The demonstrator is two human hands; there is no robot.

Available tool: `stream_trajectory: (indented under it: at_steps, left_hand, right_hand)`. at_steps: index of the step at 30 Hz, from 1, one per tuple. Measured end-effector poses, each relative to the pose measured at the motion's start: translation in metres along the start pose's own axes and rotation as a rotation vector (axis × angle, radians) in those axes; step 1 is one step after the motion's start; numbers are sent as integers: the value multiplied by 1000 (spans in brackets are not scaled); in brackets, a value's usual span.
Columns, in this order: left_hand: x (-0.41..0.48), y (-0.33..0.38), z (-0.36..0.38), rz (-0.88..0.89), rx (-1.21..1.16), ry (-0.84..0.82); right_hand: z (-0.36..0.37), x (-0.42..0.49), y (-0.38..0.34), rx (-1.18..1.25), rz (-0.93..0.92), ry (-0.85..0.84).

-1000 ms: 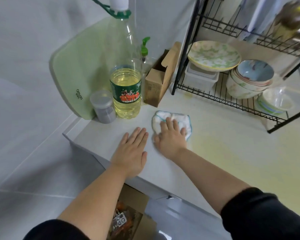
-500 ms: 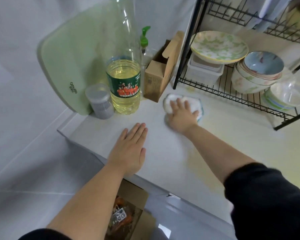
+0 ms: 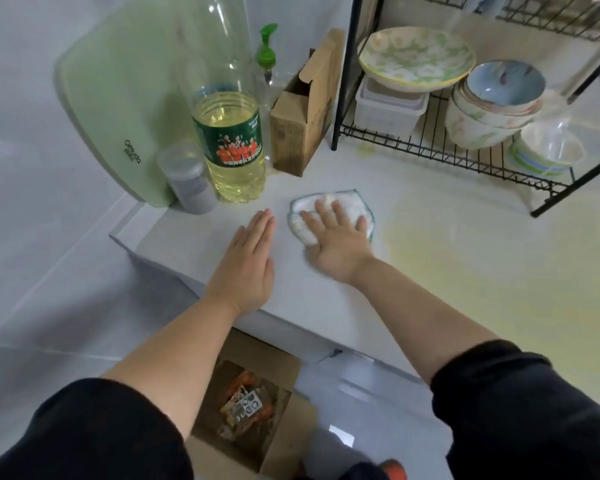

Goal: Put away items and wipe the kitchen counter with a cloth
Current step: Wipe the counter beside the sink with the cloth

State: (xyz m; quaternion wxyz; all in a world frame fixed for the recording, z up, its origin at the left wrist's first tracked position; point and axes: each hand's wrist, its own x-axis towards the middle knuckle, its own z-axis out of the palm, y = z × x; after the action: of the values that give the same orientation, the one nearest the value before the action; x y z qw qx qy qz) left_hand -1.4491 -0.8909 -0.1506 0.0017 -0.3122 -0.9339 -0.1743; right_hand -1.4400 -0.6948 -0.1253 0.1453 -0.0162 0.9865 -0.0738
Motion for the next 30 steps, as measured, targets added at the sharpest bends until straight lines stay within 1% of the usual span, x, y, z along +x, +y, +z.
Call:
stream_trajectory:
  at_steps: [3, 6, 10, 13, 15, 18, 20, 22, 24, 25, 27, 29, 30]
  left_hand:
    - [-1, 4, -3, 59, -38, 32]
    - [-1, 5, -6, 61, 30, 22]
    - [1, 13, -3, 93, 203, -109]
    - [8, 34, 8, -17, 168, -183]
    - [11, 44, 17, -65, 187, -187]
    - [13, 47, 19, -67, 234, -200]
    - [17, 44, 17, -67, 251, -234]
    - [20, 45, 17, -65, 252, -267]
    - [22, 45, 17, -58, 221, -242]
    - [23, 45, 17, -54, 204, -223]
    - [25, 43, 17, -37, 185, -189]
    - [28, 43, 16, -19, 182, -202]
    - [30, 43, 17, -15, 193, -211]
  right_hand:
    - [14, -46, -12, -25, -78, 0]
    - [22, -83, -14, -32, -146, 7]
    - [33, -139, 20, -50, -206, -15]
    - [38, -171, 57, -15, -182, 21]
    - [41, -171, 68, -20, -177, 42]
    - [36, -143, 67, -45, -147, 93]
    - [27, -112, 62, -12, -76, 108]
    - [20, -84, 52, 38, 38, 76]
    - [18, -71, 42, 72, 112, 81]
    - [20, -75, 40, 71, 102, 86]
    - [24, -92, 47, 46, -33, 78]
    - [27, -106, 62, 3, -154, 73]
    - [28, -108, 67, -29, -178, 94]
